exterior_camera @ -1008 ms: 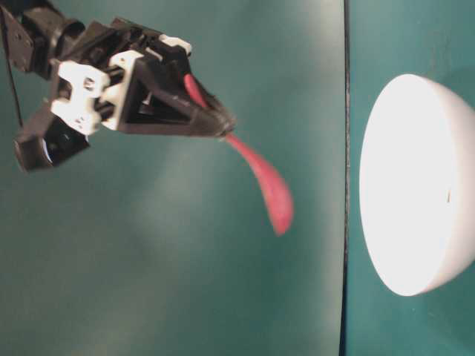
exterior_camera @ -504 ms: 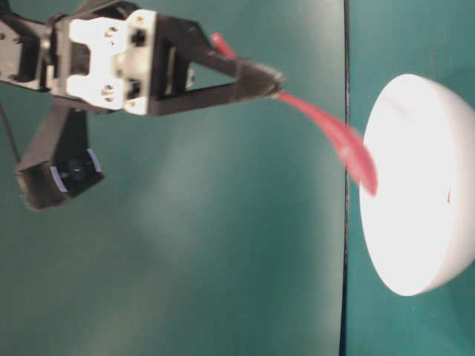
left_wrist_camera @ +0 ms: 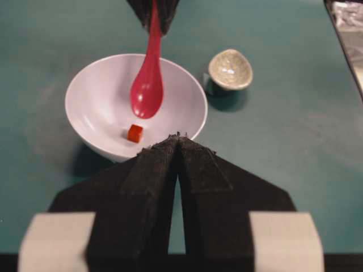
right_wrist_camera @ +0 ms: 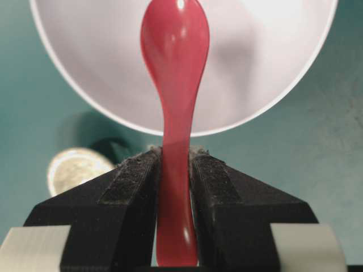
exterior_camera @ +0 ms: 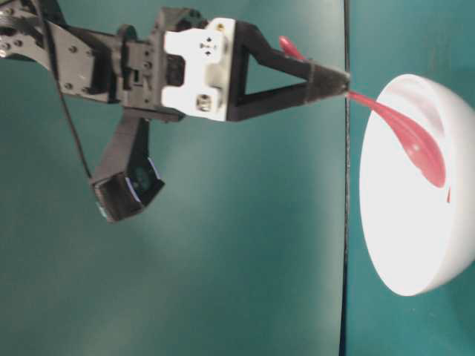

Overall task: Grip the spoon and scoop the red block from the bowl with right arm.
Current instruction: 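Lower the spoon bowl into the white bowl beside the red cube, then slide the spoon under the red cube with the right gripper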

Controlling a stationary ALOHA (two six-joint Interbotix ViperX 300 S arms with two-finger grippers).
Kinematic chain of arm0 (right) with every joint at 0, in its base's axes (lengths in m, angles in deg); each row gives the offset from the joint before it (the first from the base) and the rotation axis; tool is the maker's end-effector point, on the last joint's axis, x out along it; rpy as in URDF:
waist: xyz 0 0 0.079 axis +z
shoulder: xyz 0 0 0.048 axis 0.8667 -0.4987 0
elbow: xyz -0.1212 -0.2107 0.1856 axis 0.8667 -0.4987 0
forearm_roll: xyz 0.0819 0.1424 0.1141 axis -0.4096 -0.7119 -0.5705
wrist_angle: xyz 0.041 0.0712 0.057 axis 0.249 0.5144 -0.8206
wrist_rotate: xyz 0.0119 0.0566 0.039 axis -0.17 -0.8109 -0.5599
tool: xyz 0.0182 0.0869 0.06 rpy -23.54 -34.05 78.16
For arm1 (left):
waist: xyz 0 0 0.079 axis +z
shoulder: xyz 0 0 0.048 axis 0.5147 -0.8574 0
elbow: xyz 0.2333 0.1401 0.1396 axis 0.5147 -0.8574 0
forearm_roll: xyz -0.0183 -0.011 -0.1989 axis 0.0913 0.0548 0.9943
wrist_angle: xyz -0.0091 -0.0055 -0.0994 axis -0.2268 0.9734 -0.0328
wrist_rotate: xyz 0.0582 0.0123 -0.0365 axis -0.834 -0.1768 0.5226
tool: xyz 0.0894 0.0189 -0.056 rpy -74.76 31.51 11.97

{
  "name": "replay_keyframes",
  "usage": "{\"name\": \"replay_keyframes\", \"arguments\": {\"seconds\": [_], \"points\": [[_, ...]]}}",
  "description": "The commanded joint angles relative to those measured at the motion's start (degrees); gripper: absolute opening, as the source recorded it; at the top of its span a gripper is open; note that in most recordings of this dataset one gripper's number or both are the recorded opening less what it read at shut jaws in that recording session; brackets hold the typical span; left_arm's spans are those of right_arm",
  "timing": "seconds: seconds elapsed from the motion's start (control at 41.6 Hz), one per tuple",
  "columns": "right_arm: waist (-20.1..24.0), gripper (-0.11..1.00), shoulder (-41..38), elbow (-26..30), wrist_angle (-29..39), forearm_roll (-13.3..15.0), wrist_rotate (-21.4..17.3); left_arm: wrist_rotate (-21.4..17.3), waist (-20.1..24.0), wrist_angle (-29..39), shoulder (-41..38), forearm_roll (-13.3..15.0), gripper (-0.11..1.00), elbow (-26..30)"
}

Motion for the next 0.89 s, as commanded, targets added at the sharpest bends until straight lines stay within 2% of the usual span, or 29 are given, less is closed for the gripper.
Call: {"name": "replay_keyframes", "arguments": {"seconds": [0.0, 0.864], "points": [[0.2, 0.23, 0.4, 0.6, -0.3, 0.5, -0.1, -0.1, -0.1, -0.3, -0.3, -0.1, 0.0, 1.6], [0.2, 0.23, -1.7, 0.4, -2.9, 0.7, -0.1, -0.2, -0.1, 0.7, -0.1, -0.3, 0.0, 1.6]]}}
